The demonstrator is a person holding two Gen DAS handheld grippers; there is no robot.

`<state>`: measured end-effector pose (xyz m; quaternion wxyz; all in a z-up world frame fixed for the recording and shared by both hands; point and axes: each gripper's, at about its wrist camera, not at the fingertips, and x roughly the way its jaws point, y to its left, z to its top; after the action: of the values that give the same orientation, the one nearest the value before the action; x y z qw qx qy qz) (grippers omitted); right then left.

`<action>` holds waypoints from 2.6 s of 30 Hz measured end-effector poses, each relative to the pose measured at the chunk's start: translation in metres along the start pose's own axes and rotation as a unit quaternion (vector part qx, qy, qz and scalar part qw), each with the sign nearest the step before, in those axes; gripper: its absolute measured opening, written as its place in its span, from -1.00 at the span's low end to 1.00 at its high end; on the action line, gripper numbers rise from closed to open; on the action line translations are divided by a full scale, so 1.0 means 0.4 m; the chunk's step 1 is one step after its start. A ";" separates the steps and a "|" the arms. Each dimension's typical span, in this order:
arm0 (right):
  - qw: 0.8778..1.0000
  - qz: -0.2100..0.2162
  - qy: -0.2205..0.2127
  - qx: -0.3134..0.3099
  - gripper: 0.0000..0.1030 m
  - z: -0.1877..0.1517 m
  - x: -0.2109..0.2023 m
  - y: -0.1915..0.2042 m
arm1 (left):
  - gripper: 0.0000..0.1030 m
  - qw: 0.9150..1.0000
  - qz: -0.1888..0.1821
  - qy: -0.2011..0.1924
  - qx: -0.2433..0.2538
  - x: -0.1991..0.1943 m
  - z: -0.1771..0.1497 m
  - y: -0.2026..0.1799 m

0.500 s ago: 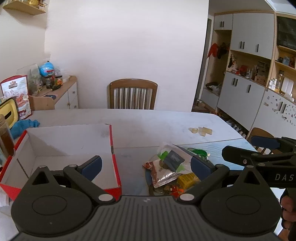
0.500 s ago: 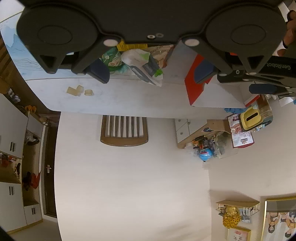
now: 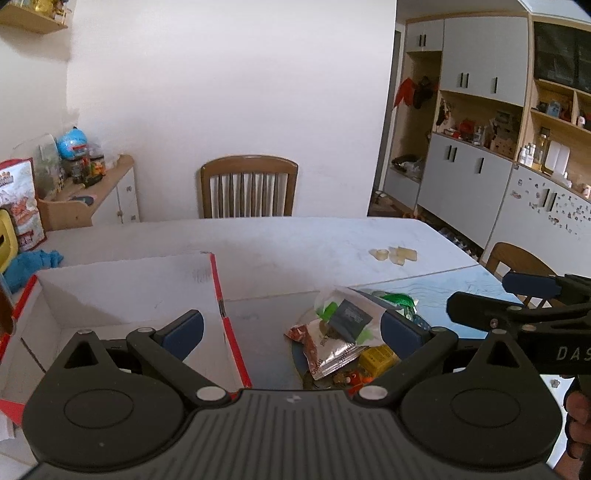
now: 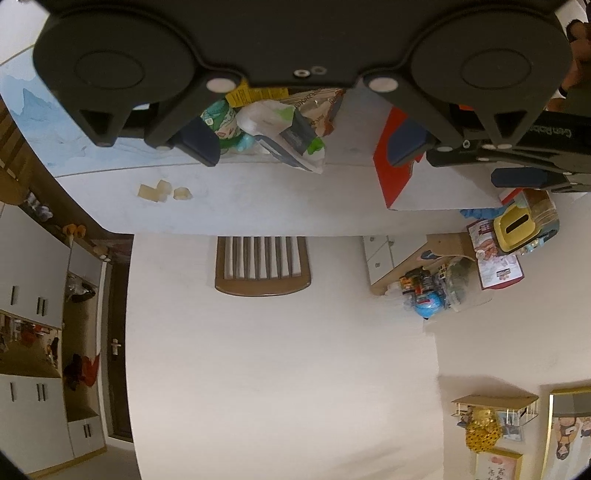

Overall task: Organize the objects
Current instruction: 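Move both tools toward the pile of items on the table, then grasp the white plastic bag with left tool while right tool grasps dark packet, then carry the white bag with left tool while right tool carries dark packet to box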

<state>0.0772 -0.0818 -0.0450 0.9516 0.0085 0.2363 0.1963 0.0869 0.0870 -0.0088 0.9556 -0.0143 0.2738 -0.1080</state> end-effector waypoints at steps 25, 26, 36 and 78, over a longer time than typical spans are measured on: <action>0.996 -0.015 0.089 -0.028 0.70 -0.072 0.156 -0.241 | 1.00 0.989 -0.006 0.128 -0.072 0.341 0.125 -0.127; 0.995 -0.011 0.090 -0.031 0.69 -0.070 0.161 -0.251 | 1.00 0.987 -0.002 0.137 -0.081 0.363 0.127 -0.128; 0.989 0.045 0.134 -0.051 0.54 -0.111 0.205 -0.308 | 0.99 0.964 0.039 0.210 -0.160 0.528 0.081 -0.104; 0.968 0.115 0.186 -0.123 -0.34 -0.143 0.245 -0.199 | -0.32 0.970 0.025 0.178 -0.164 0.460 0.054 -0.108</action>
<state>0.1603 -0.1227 -0.1483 0.8556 -0.1181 0.3811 0.3298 0.2417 0.0047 -0.0822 0.8785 -0.1451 0.4536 -0.0387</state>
